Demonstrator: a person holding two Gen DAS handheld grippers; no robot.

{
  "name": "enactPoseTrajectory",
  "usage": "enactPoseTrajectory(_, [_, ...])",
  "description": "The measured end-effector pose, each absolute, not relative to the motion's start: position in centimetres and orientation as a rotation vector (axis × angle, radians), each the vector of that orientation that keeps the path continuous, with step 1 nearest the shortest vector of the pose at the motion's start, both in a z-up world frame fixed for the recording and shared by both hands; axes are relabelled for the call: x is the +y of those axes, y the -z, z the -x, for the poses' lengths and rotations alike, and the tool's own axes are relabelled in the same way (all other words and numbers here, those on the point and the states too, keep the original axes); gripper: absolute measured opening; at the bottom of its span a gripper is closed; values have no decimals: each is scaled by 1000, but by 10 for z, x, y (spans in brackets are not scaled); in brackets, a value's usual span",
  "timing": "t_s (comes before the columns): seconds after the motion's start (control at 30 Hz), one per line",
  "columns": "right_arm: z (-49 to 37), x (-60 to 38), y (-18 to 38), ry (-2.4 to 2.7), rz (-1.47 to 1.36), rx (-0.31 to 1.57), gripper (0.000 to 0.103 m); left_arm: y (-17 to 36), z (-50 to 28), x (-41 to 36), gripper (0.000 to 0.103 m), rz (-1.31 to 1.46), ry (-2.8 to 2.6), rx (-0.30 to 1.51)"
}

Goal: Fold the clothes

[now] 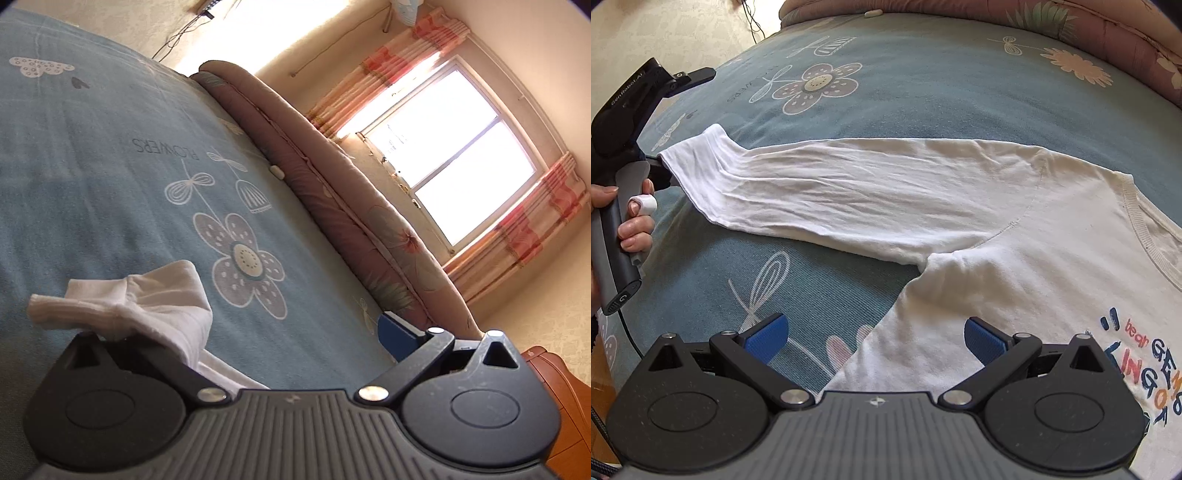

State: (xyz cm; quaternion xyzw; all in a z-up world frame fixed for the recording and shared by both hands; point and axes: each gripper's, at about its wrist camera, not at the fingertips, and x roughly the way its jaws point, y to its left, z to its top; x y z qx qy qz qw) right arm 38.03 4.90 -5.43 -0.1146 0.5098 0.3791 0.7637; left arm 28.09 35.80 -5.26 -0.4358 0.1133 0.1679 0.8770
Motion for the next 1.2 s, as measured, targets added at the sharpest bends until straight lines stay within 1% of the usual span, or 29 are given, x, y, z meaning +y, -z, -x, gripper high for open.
enactPoseTrajectory(0.43, [-385,-3,55,-762,326,1076,103,8,-341,304,99,837,-207,284])
enactPoseTrajectory(0.67, [-392,-51,57,-751,285,1163,103,-20,-371,263,99,787,-137,317])
enactPoseTrajectory(0.8, [-390,-77,58,-734,322,1192,103,-32,-389,234,99,760,-92,333])
enactPoseTrajectory(1.2, [-379,-163,64,-698,270,1213,103,-36,-439,133,99,687,32,411])
